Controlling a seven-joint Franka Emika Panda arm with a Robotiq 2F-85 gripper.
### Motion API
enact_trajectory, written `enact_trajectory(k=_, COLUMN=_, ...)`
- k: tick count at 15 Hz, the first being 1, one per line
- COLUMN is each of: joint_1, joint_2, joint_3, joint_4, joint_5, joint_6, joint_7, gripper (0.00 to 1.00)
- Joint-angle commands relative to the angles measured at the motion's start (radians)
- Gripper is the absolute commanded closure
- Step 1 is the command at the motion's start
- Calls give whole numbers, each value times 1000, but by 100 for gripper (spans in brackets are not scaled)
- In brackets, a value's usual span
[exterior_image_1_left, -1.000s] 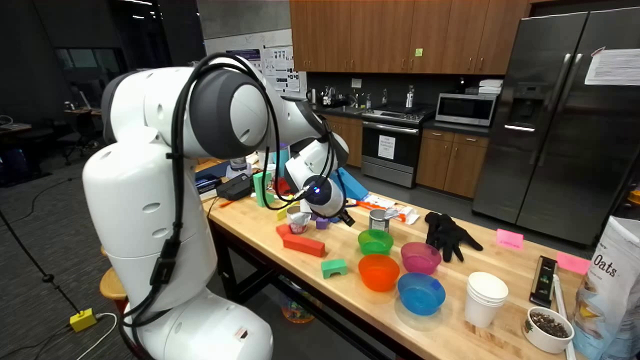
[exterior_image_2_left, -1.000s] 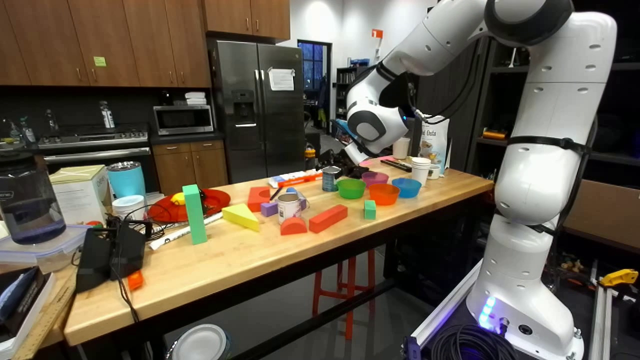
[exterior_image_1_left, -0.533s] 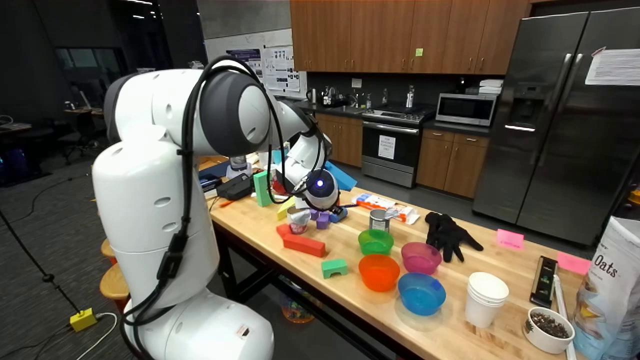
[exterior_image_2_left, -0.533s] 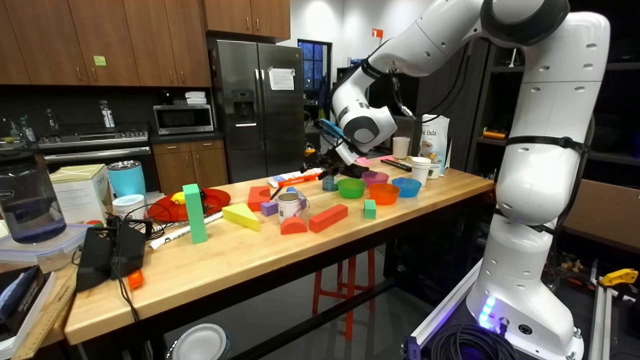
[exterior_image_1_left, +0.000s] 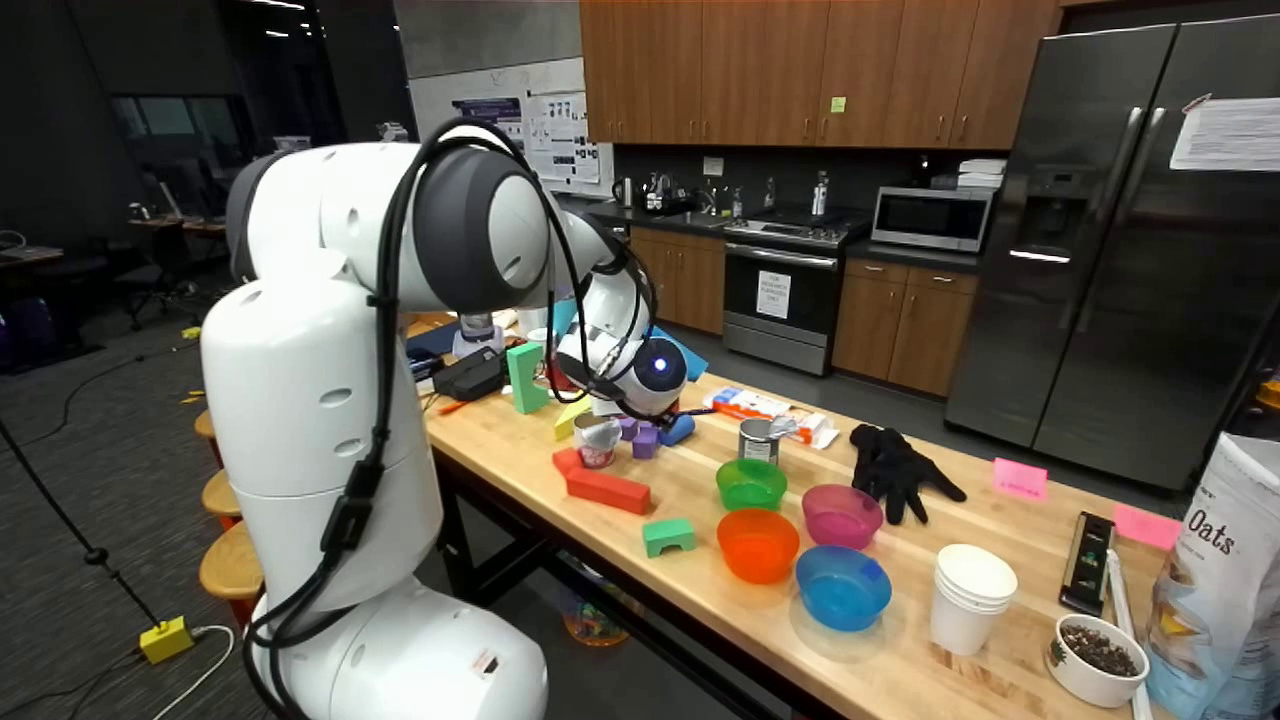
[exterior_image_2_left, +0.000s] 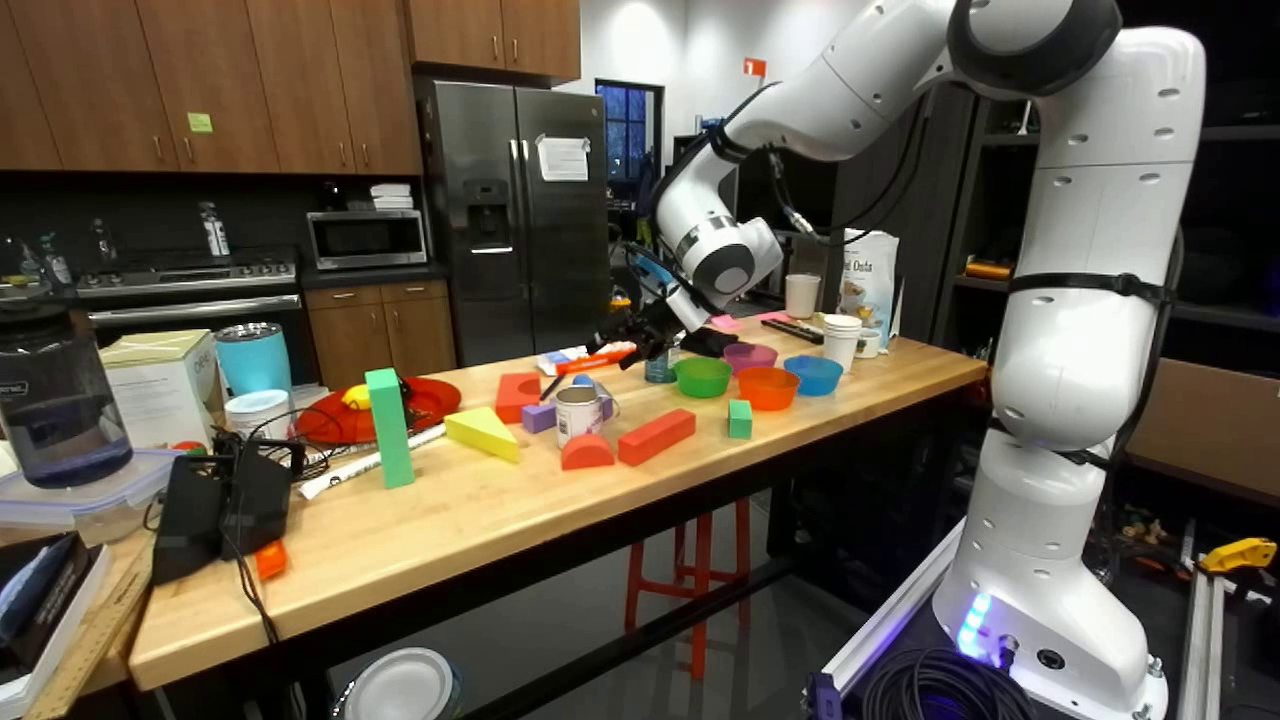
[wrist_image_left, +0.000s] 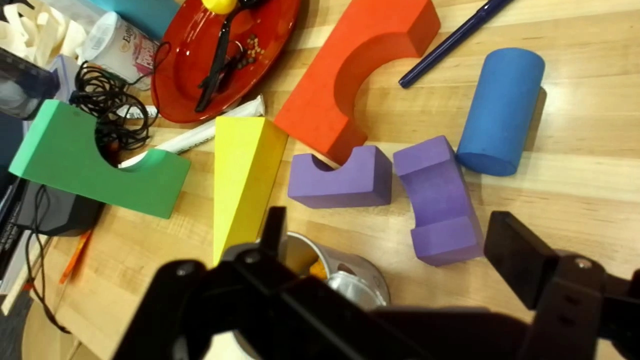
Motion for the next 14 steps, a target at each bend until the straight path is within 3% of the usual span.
enact_trajectory(k=1, joint_1=-5, joint_2=23, joint_3=-4, joint_4=18, joint_5=-99, joint_6=-54, joint_7=98, gripper=0)
enact_trajectory(k=7, joint_1=-9, joint_2=78, joint_3=-1, joint_4=43, joint_5=-195, joint_6=-104, joint_7=175, gripper=0)
enact_trajectory(k=14, joint_1=-5, joint_2=111, joint_3=-3, joint_4=57, joint_5=-231, joint_6=-101, joint_7=207, gripper=0)
